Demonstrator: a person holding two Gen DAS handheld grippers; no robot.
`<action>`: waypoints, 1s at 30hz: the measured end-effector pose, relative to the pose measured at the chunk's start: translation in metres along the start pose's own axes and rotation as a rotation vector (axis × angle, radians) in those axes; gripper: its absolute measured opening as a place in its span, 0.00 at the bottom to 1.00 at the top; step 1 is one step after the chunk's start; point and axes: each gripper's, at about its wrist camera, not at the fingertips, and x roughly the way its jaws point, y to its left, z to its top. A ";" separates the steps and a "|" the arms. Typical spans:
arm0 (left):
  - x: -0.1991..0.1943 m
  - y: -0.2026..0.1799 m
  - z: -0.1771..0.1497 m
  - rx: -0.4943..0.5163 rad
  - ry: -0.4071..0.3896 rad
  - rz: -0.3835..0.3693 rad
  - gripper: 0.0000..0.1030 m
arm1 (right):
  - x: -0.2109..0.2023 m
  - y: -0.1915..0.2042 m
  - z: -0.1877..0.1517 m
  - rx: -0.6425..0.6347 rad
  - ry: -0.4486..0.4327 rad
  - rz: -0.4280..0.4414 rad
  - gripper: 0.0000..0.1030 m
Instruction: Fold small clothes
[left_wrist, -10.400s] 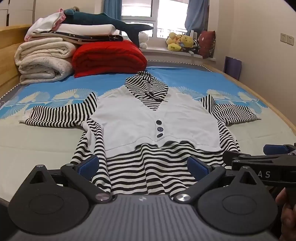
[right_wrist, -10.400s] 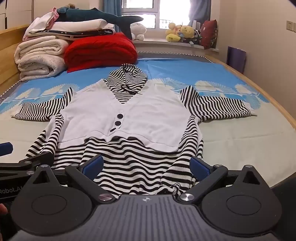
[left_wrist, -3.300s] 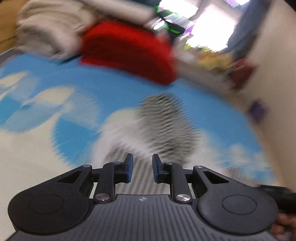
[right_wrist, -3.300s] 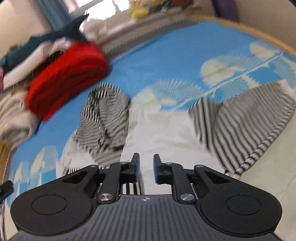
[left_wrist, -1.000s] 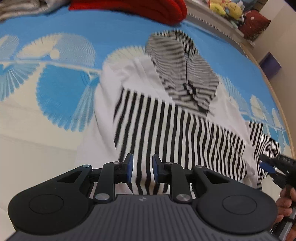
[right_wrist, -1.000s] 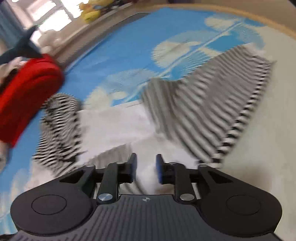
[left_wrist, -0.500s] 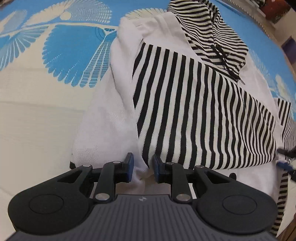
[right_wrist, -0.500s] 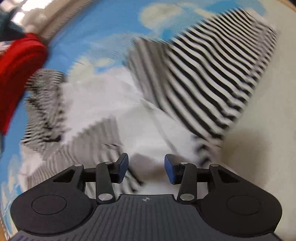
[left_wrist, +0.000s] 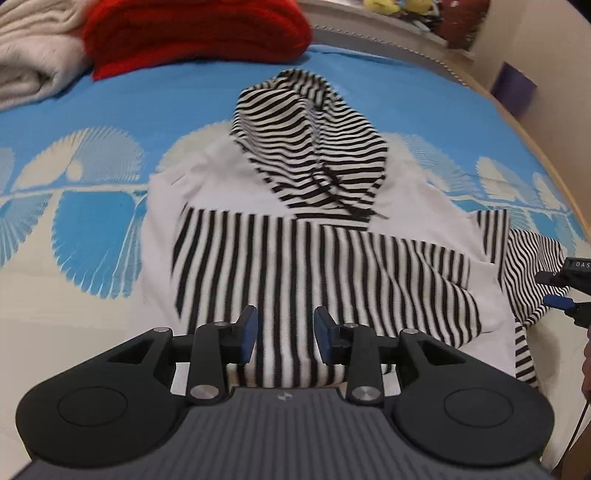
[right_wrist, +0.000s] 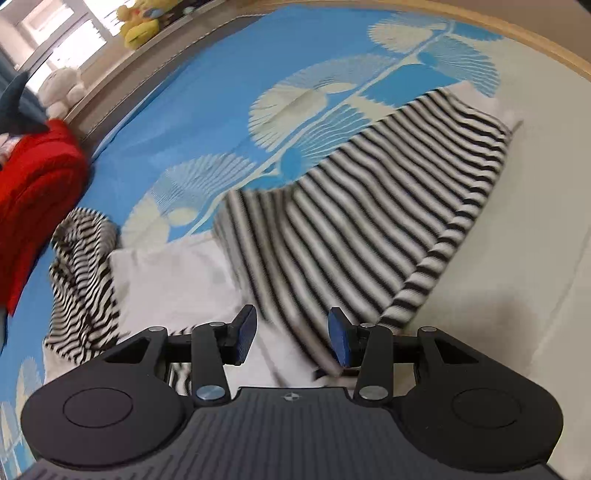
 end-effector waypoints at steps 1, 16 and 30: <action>0.001 -0.003 -0.001 0.003 0.003 0.000 0.36 | 0.000 -0.005 0.005 0.011 -0.004 -0.009 0.43; 0.016 -0.017 -0.001 0.013 0.027 0.005 0.36 | 0.007 -0.102 0.059 0.217 -0.050 -0.095 0.49; 0.010 -0.020 0.006 -0.008 0.010 -0.038 0.36 | 0.046 -0.139 0.063 0.270 -0.182 -0.211 0.34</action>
